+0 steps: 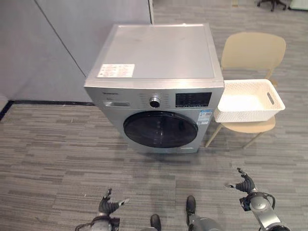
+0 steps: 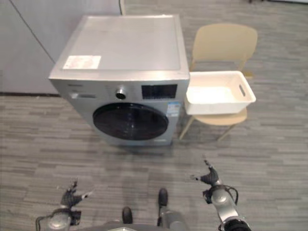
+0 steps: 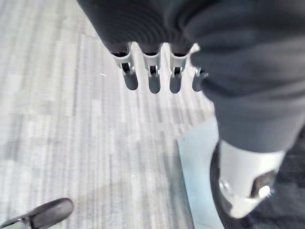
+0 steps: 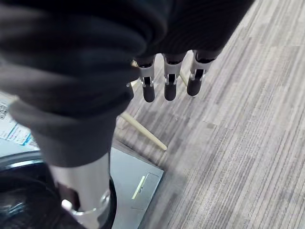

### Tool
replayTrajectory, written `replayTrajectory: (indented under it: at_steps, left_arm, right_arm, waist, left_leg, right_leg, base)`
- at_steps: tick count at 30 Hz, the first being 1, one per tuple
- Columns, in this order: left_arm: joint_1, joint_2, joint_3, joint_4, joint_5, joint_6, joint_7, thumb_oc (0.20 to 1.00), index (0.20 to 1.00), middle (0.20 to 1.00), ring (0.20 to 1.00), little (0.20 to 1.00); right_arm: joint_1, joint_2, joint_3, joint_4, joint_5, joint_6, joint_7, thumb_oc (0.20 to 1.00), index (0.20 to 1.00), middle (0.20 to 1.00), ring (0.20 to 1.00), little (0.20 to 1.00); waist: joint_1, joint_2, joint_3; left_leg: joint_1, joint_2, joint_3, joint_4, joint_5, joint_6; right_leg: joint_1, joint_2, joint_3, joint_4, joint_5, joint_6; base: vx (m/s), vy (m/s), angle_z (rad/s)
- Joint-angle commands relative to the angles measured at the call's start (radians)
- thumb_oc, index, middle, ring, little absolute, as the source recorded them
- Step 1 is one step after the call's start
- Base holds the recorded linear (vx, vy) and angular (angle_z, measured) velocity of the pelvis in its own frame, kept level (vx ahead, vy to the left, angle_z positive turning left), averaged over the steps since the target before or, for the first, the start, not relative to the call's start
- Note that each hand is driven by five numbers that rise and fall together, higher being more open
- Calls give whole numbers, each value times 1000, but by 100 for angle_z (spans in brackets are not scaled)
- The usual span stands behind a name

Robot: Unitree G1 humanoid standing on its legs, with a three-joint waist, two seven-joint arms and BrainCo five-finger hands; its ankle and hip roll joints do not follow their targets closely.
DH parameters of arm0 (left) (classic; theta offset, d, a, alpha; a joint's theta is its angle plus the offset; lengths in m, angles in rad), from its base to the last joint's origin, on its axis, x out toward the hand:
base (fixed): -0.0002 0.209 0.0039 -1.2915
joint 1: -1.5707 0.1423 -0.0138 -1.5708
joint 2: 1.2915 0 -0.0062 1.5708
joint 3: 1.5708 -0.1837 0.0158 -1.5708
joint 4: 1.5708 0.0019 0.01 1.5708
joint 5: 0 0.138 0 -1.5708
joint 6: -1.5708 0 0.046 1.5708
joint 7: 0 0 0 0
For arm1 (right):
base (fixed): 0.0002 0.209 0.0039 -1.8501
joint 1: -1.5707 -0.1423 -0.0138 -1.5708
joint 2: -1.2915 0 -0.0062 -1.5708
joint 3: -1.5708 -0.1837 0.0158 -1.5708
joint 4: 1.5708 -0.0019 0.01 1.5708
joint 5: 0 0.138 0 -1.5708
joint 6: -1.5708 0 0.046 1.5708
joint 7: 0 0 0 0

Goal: Grab the laundry basket,head to the washer,open it,put in the laundry and shut it.

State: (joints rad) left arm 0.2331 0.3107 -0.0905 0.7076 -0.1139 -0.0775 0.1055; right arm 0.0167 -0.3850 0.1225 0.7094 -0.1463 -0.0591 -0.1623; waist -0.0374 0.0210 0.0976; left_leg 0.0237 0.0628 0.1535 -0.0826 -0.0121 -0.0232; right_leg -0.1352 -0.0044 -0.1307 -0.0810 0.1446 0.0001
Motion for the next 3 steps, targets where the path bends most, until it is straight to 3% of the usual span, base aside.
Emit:
replayTrajectory:
  at_steps: [1, 3]
  left_arm:
    - [-61, 4, 33, 2, -33, -8, -11, 1000, 1000, 1000, 1000, 1000]
    - [-53, -2, 37, 33, -37, -4, -17, 1000, 1000, 1000, 1000, 1000]
  right_arm:
    - [17, 14, -17, 18, 57, -3, -2, 1000, 1000, 1000, 1000, 1000]
    - [21, 23, -22, 35, 81, 0, 5, 1000, 1000, 1000, 1000, 1000]
  waist:
    - [-15, -52, -16]
    - [-11, -54, -25]
  left_leg:
    - [-23, -64, -36, 3, -3, 18]
    - [-9, -66, -39, 2, -8, 18]
  right_leg:
    - [95, -24, 49, 36, -151, 104]
    - [110, -24, 43, 38, -158, 102]
  base:
    - [0, 0, 0]
    - [33, 9, 8]
